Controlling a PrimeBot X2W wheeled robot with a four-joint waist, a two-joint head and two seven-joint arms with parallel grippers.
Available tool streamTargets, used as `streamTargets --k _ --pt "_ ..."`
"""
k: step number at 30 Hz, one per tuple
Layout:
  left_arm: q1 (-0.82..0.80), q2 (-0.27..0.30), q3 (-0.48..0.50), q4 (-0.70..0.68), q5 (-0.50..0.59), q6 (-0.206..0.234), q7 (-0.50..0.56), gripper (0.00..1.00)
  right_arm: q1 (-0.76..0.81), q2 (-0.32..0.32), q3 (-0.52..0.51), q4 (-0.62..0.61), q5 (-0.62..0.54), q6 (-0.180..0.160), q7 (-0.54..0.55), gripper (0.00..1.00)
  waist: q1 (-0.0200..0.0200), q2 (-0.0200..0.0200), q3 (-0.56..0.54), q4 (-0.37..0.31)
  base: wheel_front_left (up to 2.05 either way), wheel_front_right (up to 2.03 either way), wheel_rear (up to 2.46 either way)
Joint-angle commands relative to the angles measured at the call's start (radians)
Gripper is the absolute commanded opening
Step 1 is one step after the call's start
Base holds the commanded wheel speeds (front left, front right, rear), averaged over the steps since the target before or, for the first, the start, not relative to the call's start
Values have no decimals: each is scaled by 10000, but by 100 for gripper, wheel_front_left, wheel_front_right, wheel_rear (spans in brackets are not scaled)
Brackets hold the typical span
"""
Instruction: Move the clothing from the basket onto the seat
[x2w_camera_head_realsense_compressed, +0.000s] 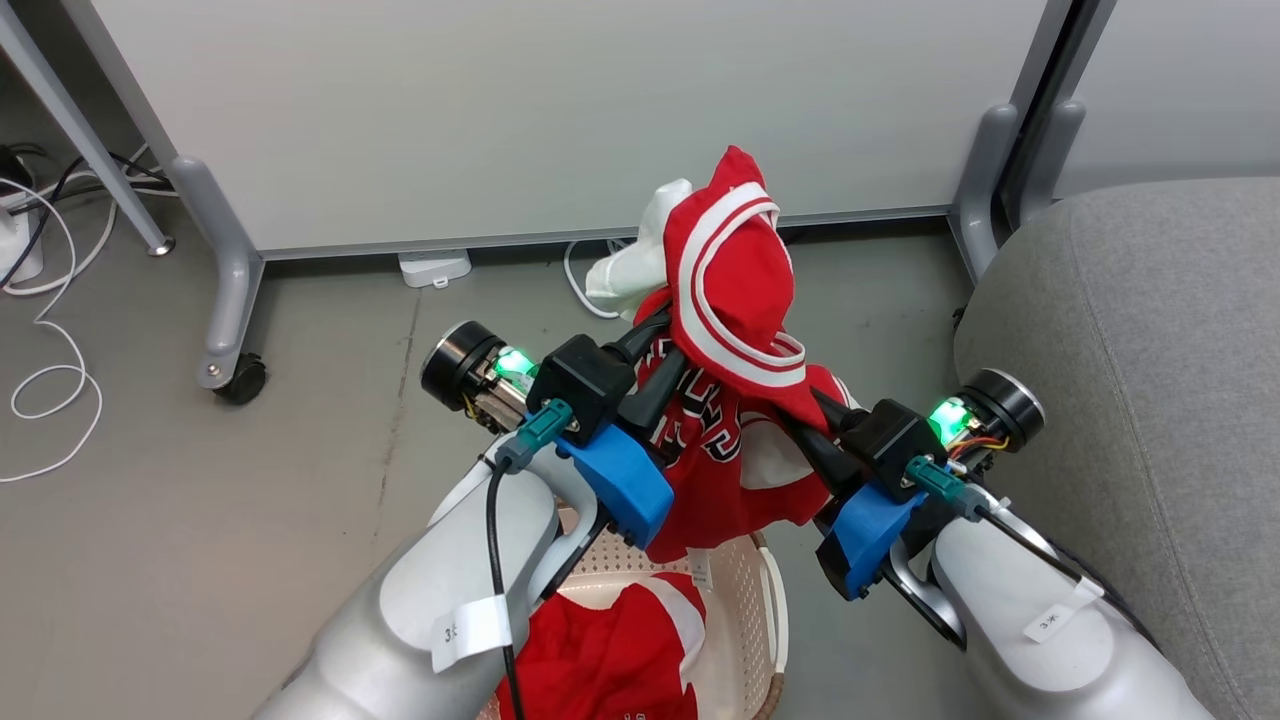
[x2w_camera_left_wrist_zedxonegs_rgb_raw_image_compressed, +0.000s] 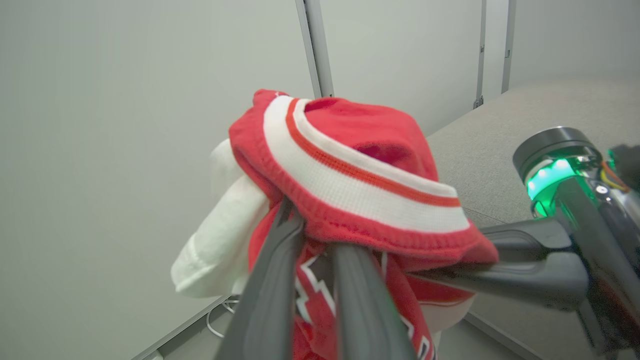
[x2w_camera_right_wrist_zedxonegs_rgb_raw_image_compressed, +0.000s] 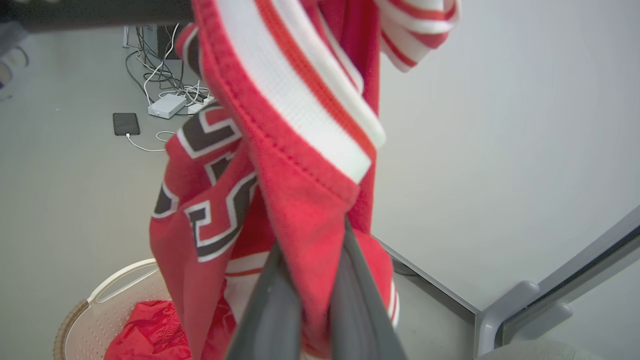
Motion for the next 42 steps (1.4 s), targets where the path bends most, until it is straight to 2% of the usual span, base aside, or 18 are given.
streamTargets --k 1,9,10,11,29,42 --pt "-89 28 7 20 46 -35 -52 0 -39 42 35 -71 74 1 -38 0 0 -1 2 -18 0 0 0" --pt "-35 53 30 136 99 -9 -52 0 83 53 3 -229 254 1 -38 0 0 -1 -56 -38 0 0 0" --pt "-28 44 53 144 92 33 -52 33 96 53 -6 -244 259 1 -38 0 0 -1 -58 -39 0 0 0" --pt "-20 33 46 189 77 47 -52 100 108 57 -19 -262 280 1 -38 0 0 -1 -56 -40 0 0 0" --pt "-102 45 30 367 36 114 -46 100 252 145 -578 -554 433 1 -38 0 0 -1 152 -179 0 0 0" --pt "-9 175 65 -51 150 129 -47 100 446 214 -1773 -1206 380 1 -40 0 0 -1 672 -943 0 0 0"
